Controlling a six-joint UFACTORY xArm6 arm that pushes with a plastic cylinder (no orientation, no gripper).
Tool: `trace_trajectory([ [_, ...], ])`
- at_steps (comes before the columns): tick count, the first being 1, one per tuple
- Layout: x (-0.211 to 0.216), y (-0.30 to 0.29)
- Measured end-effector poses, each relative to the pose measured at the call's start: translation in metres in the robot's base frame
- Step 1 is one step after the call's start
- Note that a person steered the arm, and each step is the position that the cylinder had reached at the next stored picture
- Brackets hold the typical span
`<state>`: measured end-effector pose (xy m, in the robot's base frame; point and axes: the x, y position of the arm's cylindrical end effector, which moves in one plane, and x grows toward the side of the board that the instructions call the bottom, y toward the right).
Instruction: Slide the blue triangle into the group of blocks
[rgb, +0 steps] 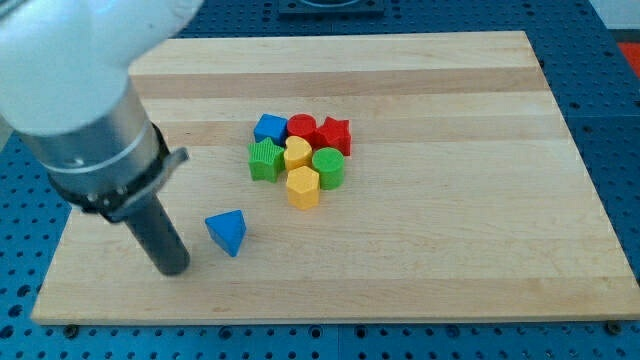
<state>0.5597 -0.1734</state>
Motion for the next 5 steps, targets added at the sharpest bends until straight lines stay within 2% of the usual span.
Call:
trace_trajectory([
  [1,-0.036,0.026],
  [3,0.011,0.013],
  [5,0.006,0.037],
])
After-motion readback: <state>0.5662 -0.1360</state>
